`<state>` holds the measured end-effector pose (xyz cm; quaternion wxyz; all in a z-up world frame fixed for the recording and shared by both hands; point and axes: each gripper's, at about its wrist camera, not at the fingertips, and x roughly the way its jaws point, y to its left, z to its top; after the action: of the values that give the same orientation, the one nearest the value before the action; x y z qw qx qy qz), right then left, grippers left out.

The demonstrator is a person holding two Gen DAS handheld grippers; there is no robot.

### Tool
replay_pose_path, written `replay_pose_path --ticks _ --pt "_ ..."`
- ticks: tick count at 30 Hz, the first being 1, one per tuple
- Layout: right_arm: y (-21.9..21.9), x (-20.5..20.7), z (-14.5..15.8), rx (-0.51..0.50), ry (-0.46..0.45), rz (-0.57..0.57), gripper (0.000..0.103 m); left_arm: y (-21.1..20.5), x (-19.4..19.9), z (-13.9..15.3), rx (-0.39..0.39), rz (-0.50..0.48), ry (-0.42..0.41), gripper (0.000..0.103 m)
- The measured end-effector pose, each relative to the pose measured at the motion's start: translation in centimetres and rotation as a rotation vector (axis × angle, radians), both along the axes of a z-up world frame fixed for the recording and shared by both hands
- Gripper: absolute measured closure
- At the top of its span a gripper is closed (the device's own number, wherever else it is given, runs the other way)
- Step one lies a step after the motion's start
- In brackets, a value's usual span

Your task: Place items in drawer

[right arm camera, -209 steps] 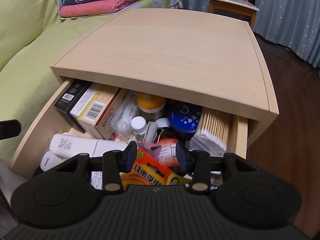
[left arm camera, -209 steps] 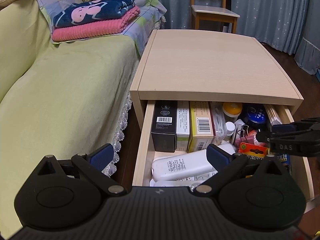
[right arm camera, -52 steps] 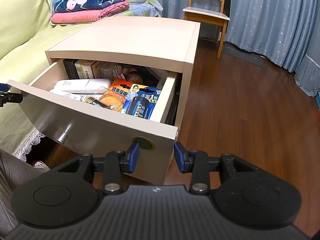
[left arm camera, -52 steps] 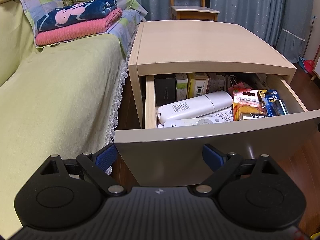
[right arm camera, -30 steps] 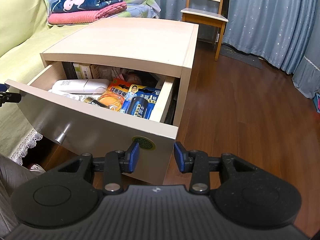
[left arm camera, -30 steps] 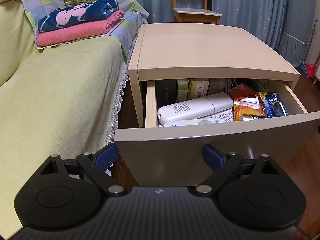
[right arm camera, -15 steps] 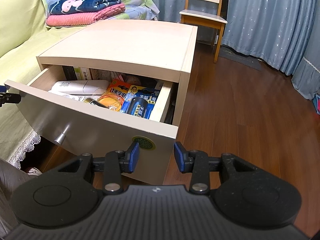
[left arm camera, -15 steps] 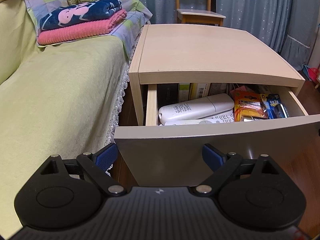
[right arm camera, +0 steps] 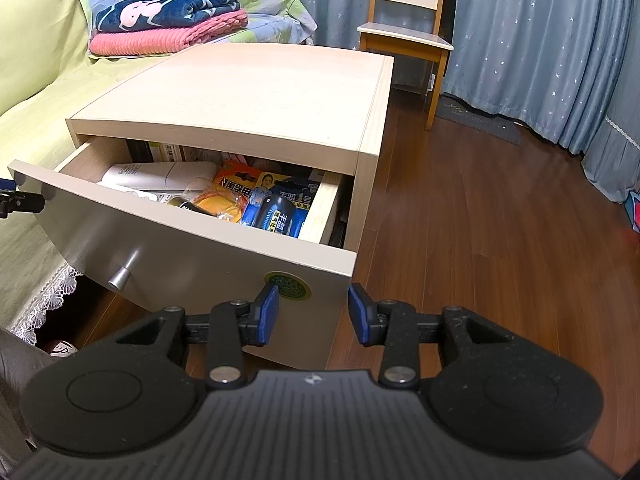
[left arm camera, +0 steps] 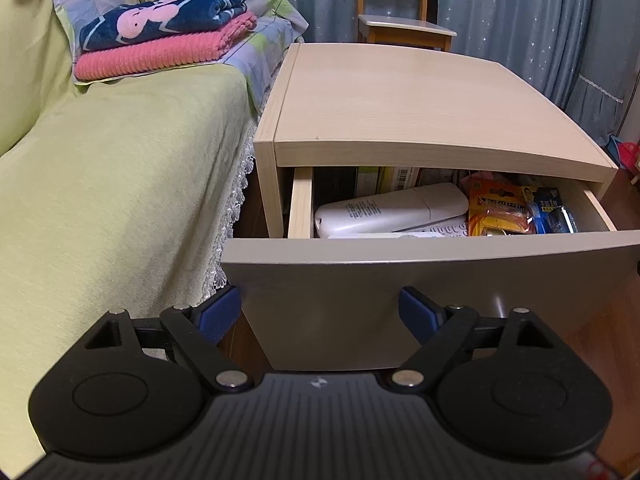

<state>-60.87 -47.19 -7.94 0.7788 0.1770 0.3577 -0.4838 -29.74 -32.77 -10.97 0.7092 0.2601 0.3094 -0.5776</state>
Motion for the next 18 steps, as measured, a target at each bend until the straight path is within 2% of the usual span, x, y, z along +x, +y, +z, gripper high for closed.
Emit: replay_pose_path --ticks 18 --pt "-0.19 0.22 -0.05 -0.008 -0.004 -0.003 0.069 0.16 0.93 -0.9 -0.055 -0.04 -0.016 0.016"
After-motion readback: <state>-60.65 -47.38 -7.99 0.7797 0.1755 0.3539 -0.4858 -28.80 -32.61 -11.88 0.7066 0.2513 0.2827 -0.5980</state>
